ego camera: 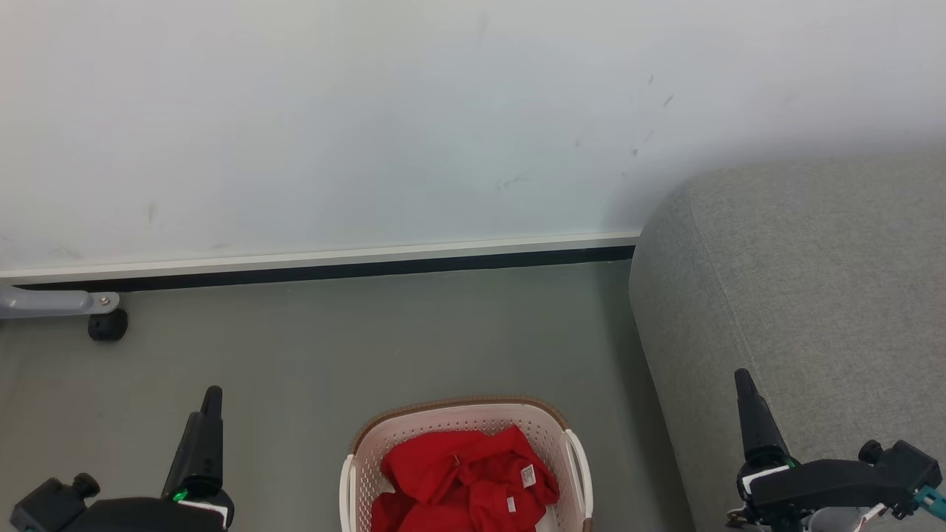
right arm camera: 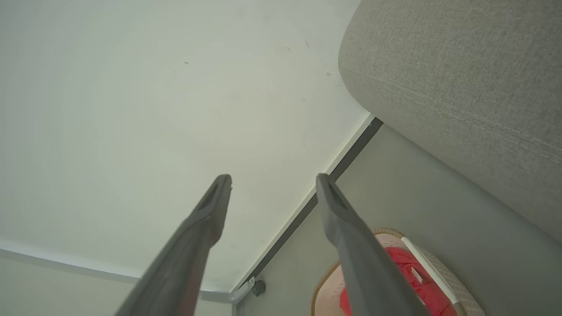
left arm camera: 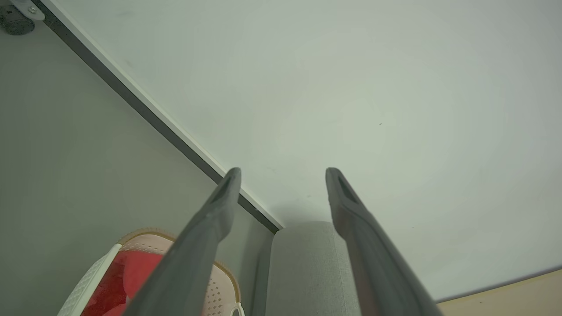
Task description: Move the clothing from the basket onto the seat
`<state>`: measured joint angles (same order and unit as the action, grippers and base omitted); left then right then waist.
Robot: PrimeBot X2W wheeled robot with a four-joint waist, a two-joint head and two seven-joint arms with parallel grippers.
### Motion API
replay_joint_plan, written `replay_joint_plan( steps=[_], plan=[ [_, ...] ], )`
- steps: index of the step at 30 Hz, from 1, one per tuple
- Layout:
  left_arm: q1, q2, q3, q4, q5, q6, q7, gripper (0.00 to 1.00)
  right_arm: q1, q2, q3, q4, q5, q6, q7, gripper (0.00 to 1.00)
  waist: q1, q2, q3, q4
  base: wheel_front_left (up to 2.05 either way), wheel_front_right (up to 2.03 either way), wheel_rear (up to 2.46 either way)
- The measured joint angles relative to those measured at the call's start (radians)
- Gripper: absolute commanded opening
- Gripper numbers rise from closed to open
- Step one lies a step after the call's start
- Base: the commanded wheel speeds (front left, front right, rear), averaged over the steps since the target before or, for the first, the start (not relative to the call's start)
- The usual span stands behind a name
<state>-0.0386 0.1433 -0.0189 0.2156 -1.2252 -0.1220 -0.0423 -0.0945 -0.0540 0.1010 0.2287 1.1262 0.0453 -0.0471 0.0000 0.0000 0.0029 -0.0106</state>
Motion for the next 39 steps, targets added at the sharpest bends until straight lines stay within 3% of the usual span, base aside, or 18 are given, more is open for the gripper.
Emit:
replay_joint_plan(
  steps=[14, 39],
  plan=[
    [-0.001, 0.042, -0.046, -0.008, 0.200, 0.021, -0.054, 1.00, -0.018, -0.028, 0.080, -0.007, -0.242, -0.055, -0.051, 1.00, 0.0000, 0.0000, 0.000, -0.005, 0.00, 0.00, 0.00],
    [-0.011, 0.081, -0.086, -0.030, 0.498, 0.036, -0.144, 1.00, -0.037, -0.040, 0.172, -0.046, -0.587, -0.117, -0.134, 1.00, 0.0000, 0.0000, -0.003, -0.007, 0.00, 0.00, 0.00]
  ],
)
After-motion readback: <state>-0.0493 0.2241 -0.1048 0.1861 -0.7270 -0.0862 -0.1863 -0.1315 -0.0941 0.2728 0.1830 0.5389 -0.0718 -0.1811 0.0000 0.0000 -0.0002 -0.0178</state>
